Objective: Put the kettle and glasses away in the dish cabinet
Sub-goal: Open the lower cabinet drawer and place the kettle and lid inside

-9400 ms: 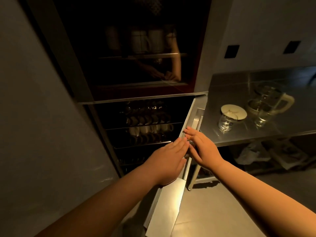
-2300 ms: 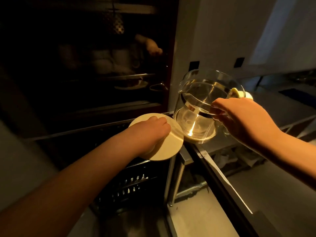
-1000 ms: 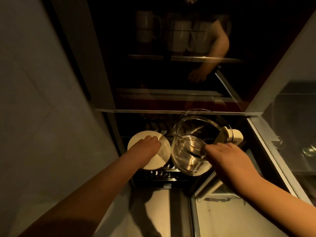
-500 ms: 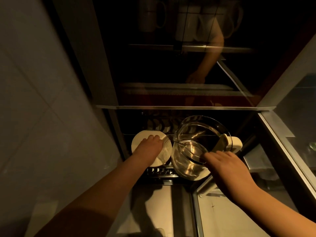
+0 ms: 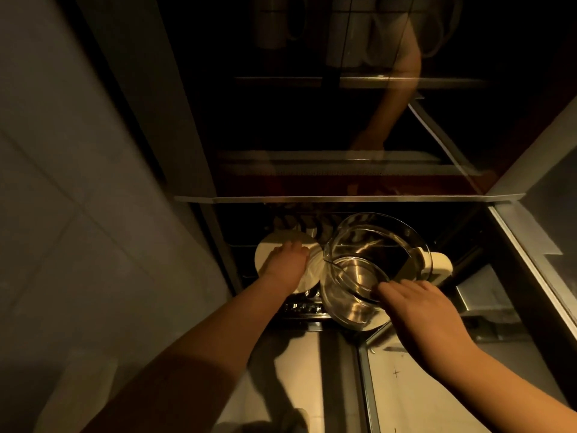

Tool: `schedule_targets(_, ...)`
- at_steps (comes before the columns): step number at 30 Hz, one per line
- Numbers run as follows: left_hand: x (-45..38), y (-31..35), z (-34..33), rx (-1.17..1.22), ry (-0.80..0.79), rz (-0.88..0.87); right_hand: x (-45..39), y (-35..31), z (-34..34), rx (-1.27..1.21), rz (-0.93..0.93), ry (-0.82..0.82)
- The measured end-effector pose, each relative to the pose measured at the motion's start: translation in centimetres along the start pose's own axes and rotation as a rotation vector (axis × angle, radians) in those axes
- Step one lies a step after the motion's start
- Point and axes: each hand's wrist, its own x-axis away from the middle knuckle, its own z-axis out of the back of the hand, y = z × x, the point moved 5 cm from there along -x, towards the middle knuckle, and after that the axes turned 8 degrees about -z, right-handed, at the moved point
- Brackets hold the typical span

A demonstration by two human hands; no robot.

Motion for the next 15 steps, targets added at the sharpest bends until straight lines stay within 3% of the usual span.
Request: schedule_targets(15,-2.1,-1.2,-0.9,0.152,-0.025,0.07,-1.1,0.8,-1.3,-0.001,-0.015,-0.02)
